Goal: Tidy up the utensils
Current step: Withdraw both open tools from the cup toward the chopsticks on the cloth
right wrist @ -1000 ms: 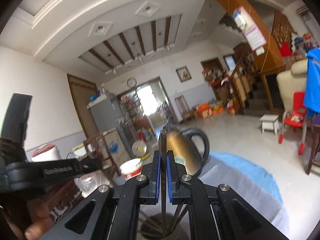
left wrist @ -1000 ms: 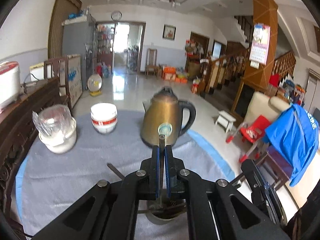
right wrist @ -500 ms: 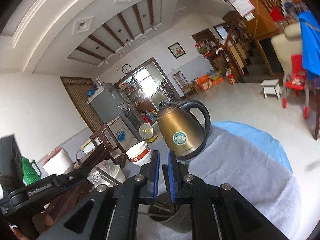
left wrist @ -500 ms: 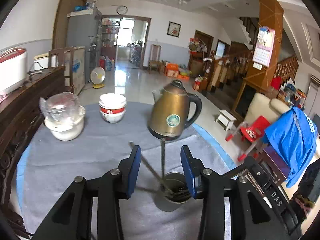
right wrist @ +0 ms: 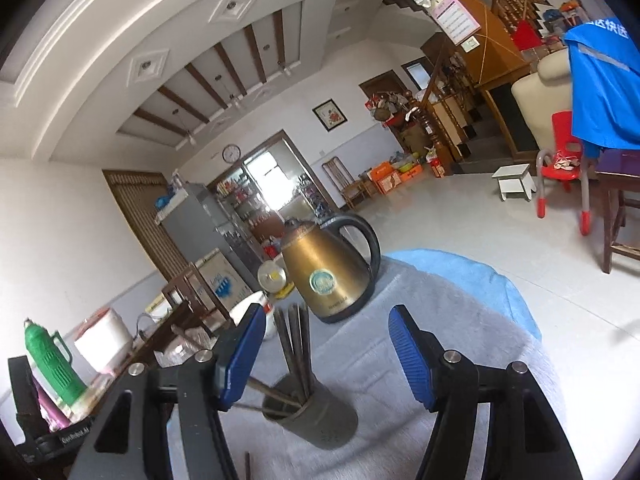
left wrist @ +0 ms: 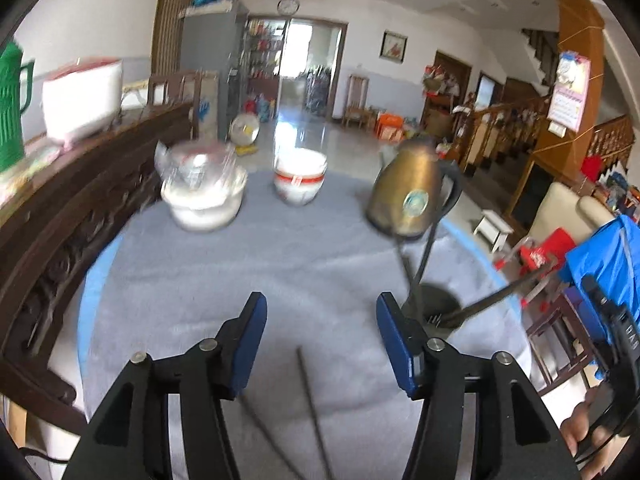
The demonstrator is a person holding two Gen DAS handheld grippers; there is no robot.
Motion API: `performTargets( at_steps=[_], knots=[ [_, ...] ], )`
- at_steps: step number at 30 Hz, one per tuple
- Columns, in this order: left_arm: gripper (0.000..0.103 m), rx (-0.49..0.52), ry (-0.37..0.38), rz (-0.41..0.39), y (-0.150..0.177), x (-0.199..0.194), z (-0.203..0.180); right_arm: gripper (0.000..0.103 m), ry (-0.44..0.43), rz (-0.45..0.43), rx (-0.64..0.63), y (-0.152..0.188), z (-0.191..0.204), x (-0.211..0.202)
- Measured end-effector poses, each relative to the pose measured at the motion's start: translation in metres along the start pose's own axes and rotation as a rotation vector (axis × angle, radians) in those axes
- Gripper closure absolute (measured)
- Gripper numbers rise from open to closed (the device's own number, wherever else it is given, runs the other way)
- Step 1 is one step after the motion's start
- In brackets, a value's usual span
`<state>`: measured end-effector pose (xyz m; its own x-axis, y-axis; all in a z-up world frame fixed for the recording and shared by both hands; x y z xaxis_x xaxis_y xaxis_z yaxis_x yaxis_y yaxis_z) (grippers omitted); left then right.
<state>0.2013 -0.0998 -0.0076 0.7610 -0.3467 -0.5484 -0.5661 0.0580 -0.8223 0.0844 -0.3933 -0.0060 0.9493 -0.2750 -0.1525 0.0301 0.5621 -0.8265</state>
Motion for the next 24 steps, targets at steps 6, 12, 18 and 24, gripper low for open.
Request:
performTargets(
  at_steps=[6,12,18,24],
  knots=[
    [0.045,-0.027,-0.028,0.085,0.024,0.007,0.021,0.035,-0.018,0.095,-0.066,0.026,0.019,0.002],
    [0.041,-0.024,-0.034,0.135,0.042,0.006,0.031,0.035,-0.065,0.225,-0.127,0.064,0.049,0.011],
    [0.04,-0.04,-0.066,0.187,0.057,0.012,0.048,0.035,-0.114,0.292,-0.212,0.093,0.076,0.013],
    [0.04,-0.086,-0.121,0.237,0.073,0.02,0.077,0.035,-0.126,0.332,-0.238,0.109,0.082,0.015]
  ],
)
Point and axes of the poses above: each gripper's, at about its wrist camera, not at the fingertips, and x roughly the way its jaws point, z to its left, y to its underside, the point moved 3 cm from there along x, roughly the way its jaws point, and after that the axes turned 6 degrees about -z, right-handed, at the moved point
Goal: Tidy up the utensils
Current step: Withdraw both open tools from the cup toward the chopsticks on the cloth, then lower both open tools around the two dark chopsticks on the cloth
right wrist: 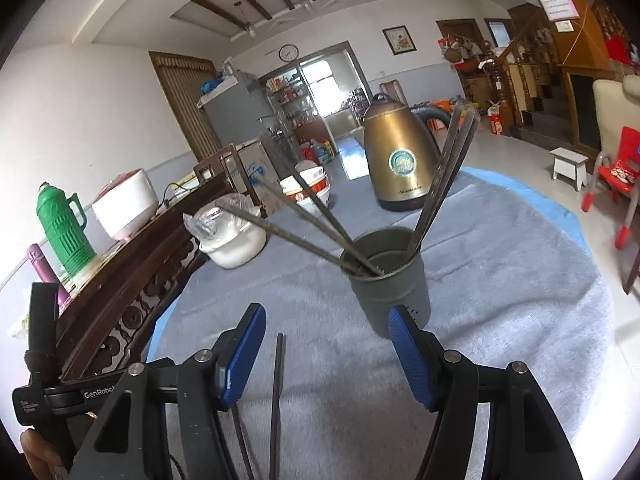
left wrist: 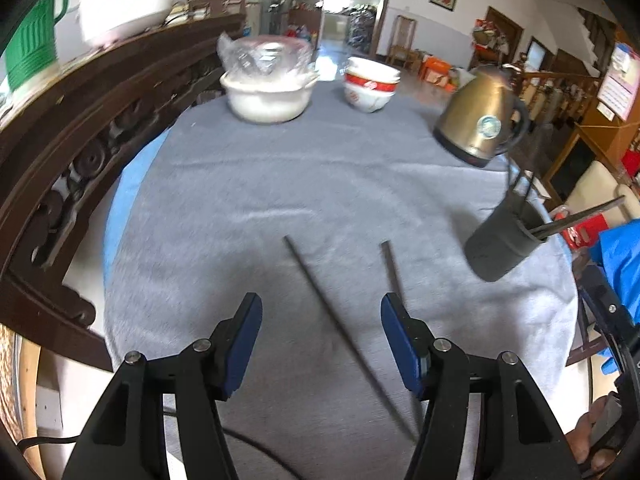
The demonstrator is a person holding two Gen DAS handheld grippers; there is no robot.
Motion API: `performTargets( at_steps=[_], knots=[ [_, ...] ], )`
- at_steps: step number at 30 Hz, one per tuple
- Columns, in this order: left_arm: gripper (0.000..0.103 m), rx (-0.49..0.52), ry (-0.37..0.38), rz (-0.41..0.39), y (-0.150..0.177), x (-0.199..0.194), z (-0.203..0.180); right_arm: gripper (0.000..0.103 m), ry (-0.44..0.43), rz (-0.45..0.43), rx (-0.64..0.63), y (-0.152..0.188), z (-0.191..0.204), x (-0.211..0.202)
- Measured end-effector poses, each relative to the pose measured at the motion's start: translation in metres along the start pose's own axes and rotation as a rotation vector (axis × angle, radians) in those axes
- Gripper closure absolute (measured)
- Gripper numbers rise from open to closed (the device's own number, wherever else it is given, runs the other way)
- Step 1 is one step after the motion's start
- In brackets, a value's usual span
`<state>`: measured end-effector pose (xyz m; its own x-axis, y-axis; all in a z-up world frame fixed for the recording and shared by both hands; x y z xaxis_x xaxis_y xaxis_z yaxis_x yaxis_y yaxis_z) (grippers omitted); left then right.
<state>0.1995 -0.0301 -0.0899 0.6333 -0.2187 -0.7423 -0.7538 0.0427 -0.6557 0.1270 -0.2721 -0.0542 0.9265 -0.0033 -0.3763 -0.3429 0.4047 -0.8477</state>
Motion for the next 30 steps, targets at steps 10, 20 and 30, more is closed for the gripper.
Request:
performTargets(
  at_steps=[10,20,30],
  knots=[
    [0.04,-0.065,-0.028,0.072,0.006,0.017,0.028,0.035,-0.016,0.025,-0.013,0.006,0.007,0.006],
    [0.04,-0.144,-0.011,0.163,-0.001,0.043,0.046,0.039,-0.039,0.068,-0.046,0.017,0.016,0.018],
    [0.04,-0.157,-0.032,0.232,-0.019,0.082,0.039,0.039,-0.025,0.095,-0.032,0.023,0.008,0.027]
  ],
)
Point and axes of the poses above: each gripper's, at about its wrist camera, not at the fingertips, and x roughly the way its jaws point, z to its left, y to its underside, the point moved 3 cm from there along x, roughly the way its jaws point, and after that the axes turned 6 degrees about -z, right-handed, at the moved point
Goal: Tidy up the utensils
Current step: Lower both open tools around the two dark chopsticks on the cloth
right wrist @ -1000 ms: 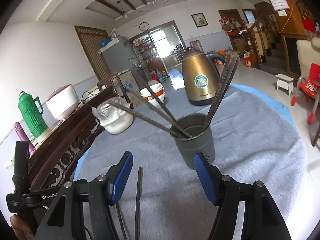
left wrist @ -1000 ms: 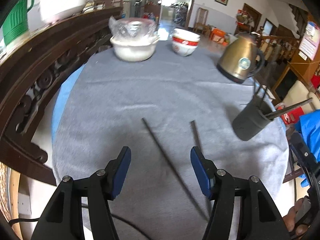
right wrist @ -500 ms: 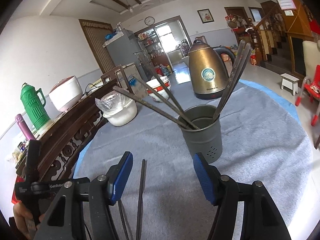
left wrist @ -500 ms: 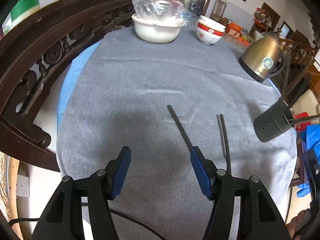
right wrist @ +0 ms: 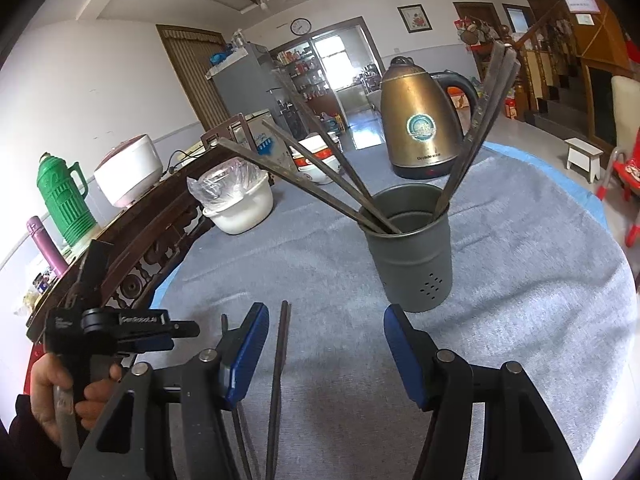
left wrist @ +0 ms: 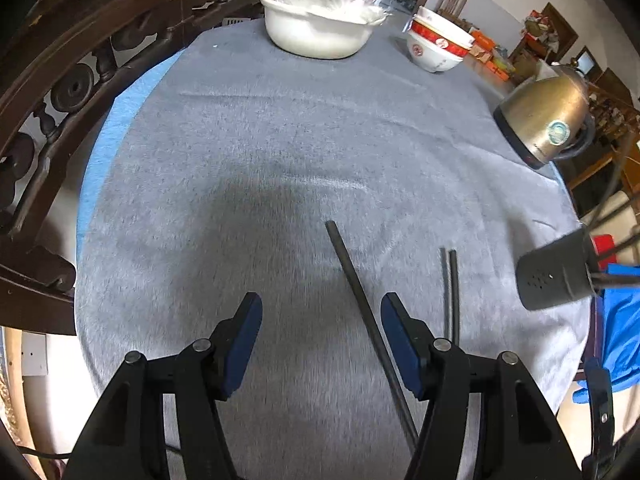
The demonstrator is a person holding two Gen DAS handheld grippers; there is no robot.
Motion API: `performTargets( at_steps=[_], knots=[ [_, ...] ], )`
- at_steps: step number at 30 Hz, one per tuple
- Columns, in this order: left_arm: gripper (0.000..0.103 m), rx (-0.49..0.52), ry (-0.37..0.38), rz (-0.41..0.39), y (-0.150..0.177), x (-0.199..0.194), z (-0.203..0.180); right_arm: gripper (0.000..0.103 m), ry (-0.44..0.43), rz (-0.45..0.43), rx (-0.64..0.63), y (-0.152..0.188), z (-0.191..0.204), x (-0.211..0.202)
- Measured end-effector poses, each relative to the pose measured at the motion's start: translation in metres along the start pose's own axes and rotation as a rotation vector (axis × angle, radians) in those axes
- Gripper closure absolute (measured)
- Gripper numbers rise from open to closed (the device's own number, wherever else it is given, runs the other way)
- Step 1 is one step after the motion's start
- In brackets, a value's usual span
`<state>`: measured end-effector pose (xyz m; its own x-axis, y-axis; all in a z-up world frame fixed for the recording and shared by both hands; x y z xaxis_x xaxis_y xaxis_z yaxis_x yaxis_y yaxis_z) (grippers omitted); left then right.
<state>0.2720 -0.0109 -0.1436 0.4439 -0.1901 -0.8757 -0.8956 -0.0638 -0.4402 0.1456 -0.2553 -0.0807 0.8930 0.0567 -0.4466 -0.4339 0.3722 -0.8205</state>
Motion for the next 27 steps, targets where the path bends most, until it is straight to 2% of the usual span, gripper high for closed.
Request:
performTargets(
  at_steps=[13,27],
  knots=[
    [0.04,0.151,-0.181,-0.092,0.001,-0.001,-0.025,0.039,0.017,0.036,0.028,0.007,-0.012,0.014],
    [0.04,0.165,-0.202,-0.09,-0.002,0.01,-0.018,0.039,0.023,0.084,0.006,0.015,-0.003,0.031]
  ],
)
Point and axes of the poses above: each gripper's, at about its wrist camera, not at the fingertips, and x roughly the way its jaws point, z to its left, y to its underside, the point moved 3 cm from there along x, roughly the way its jaws point, and after that the axes turned 6 degrees about -z, right-handed, at the moved point
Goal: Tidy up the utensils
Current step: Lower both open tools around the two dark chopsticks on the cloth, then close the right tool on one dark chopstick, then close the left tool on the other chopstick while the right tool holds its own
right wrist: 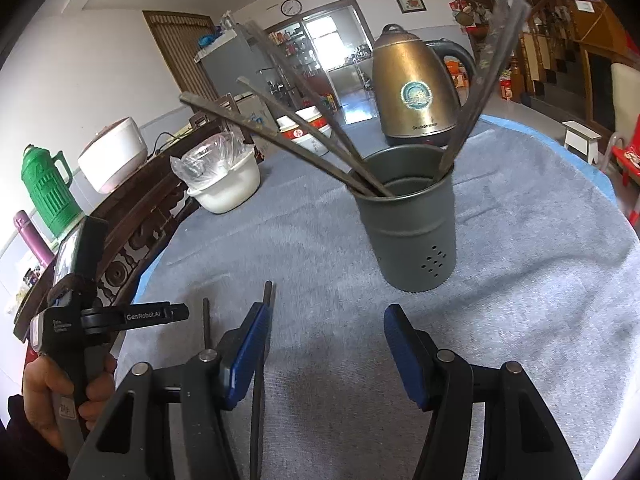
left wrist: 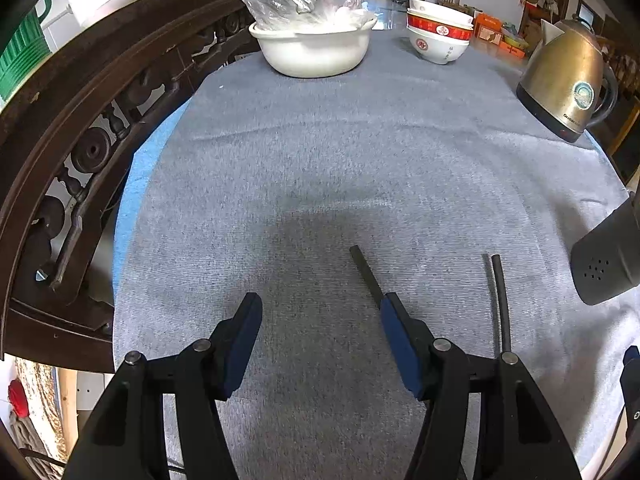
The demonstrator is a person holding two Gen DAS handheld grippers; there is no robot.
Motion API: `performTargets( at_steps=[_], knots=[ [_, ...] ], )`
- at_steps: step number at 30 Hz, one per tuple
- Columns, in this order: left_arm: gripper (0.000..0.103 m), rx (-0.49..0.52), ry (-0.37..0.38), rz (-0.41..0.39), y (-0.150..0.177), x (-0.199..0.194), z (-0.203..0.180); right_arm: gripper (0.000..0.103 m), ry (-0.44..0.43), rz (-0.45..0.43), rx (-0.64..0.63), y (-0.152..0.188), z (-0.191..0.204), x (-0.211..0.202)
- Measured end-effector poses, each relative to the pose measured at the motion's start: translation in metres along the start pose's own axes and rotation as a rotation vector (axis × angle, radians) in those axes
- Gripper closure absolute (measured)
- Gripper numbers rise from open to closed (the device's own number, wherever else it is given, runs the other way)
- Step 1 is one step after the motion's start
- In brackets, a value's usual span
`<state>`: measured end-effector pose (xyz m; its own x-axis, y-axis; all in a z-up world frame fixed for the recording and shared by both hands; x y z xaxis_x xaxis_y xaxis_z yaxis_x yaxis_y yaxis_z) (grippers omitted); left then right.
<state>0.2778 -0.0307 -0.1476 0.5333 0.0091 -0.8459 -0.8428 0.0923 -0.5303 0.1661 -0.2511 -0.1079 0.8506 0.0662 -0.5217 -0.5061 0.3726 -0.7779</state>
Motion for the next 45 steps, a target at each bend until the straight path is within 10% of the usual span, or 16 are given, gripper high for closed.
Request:
performTargets(
  at_steps=[9,13,22,28,40,43,45],
  knots=[
    [0.04,-0.046,0.061,0.041,-0.001,0.01,0.015,0.04,-0.028,0.122,-0.094,-0.008,0.039,0.047],
    [0.04,-0.096,0.097,0.058,-0.003,0.011,0.033,0.059,-0.044,0.191,-0.143,-0.002,0.058,0.078],
    [0.047,-0.147,0.19,0.112,-0.006,0.014,0.051,0.065,0.06,0.316,-0.195,0.014,0.075,0.14],
    [0.051,-0.157,0.228,0.156,-0.015,0.025,0.044,0.092,0.117,0.316,-0.252,0.013,0.071,0.144],
    [0.052,-0.103,0.218,0.238,-0.028,0.058,0.005,0.094,0.097,0.341,-0.168,0.013,0.04,0.12],
    [0.064,-0.065,0.188,0.199,-0.032,0.059,-0.004,0.094,0.079,0.348,-0.124,0.012,0.031,0.115],
    [0.09,-0.042,0.197,0.188,-0.033,0.059,-0.01,0.095,0.073,0.345,-0.1,0.011,0.024,0.11]
  ],
)
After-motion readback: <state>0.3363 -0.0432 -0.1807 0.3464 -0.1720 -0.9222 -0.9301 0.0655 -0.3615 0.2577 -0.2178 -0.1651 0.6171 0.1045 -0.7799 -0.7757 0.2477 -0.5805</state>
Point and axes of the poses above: each gripper's, at about its wrist camera, not at the fingertips, and x roughly the way its jaws point, z to its left, y to its underside, the point moved 3 cm from there along x, roughly the way its jaws point, and after that the axes turned 6 degrees about -z, right-handed, at the moved point
